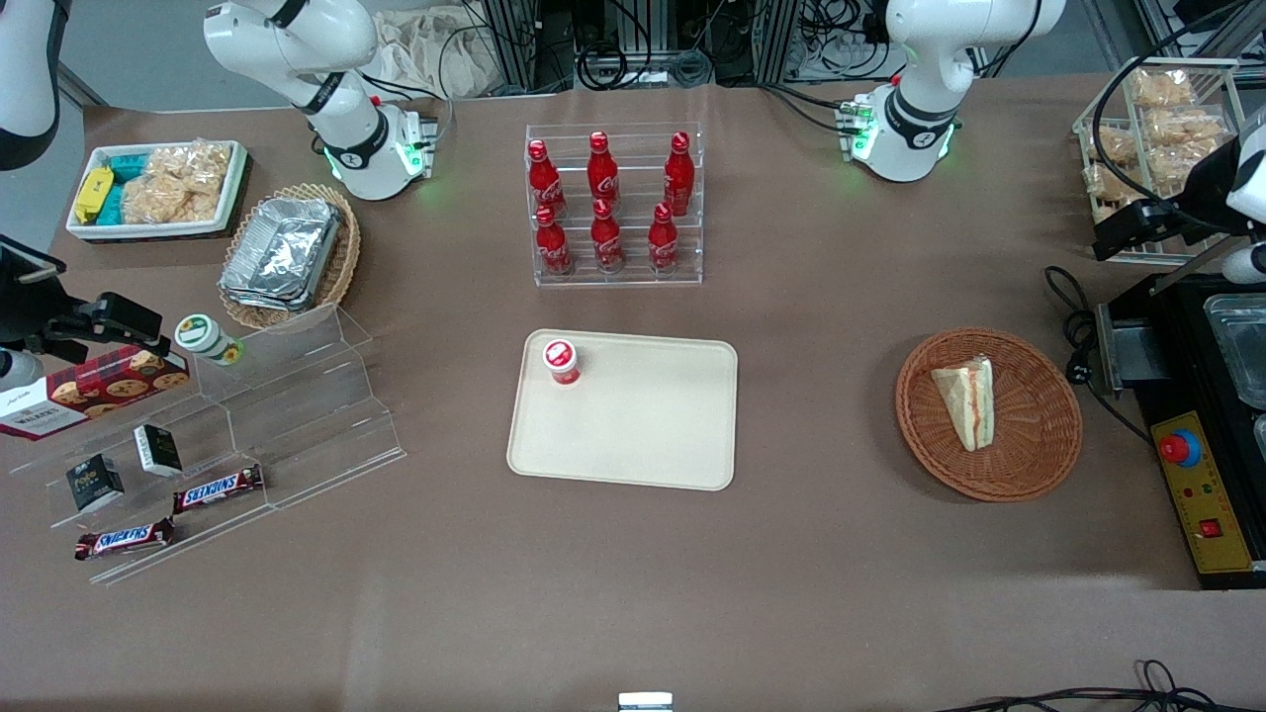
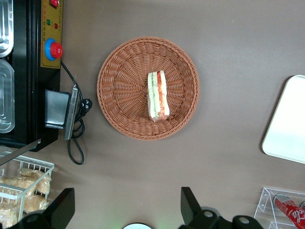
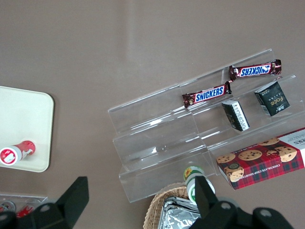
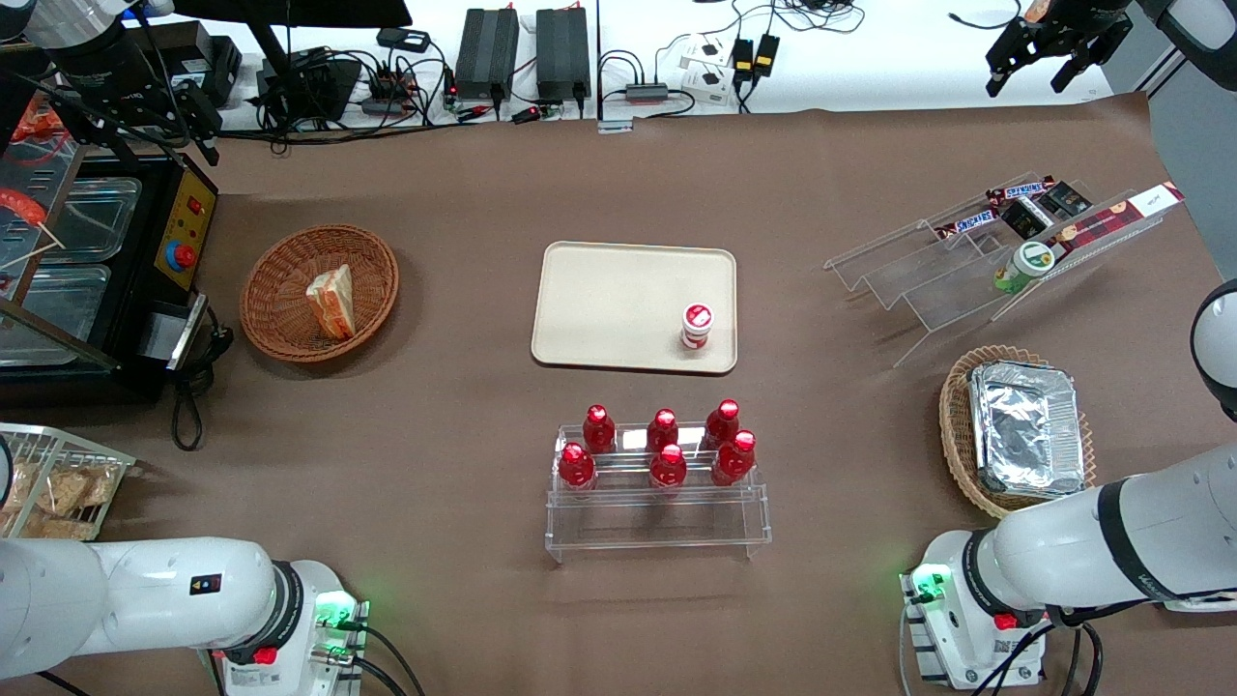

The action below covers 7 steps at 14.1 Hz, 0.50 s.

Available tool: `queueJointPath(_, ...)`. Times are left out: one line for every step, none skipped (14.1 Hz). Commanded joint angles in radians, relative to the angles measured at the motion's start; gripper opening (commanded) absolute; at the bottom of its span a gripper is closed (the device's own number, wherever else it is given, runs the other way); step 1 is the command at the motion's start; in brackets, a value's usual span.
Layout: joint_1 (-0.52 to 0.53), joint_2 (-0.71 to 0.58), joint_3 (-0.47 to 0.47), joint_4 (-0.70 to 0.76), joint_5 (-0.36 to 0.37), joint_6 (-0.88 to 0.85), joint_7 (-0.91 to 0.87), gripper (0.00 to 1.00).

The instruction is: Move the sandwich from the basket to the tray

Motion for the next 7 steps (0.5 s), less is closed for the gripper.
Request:
queueJointPath(-0.011, 0.0, 0.008, 0.014, 0.01, 0.006, 0.008, 1.0)
queueJointPath(-0.008, -0.001, 0.009, 0.02, 0.01, 0.0, 0.023, 1.0)
queueJointPath(-0.008, -0.001, 0.011, 0.016, 0.01, 0.011, 0.033, 1.0)
queueJointPath(-0.008, 0.003, 0.011, 0.019, 0.01, 0.011, 0.046, 1.0)
queueJointPath(-0.005, 0.003, 0.012, 0.019, -0.004, 0.011, 0.047, 1.0)
queueJointPath(-0.002, 0.001, 0.015, 0.019, -0.003, 0.002, 0.048, 1.0)
queueJointPath(0.012, 0.004, 0.019, 0.016, -0.007, -0.001, 0.048, 1.0)
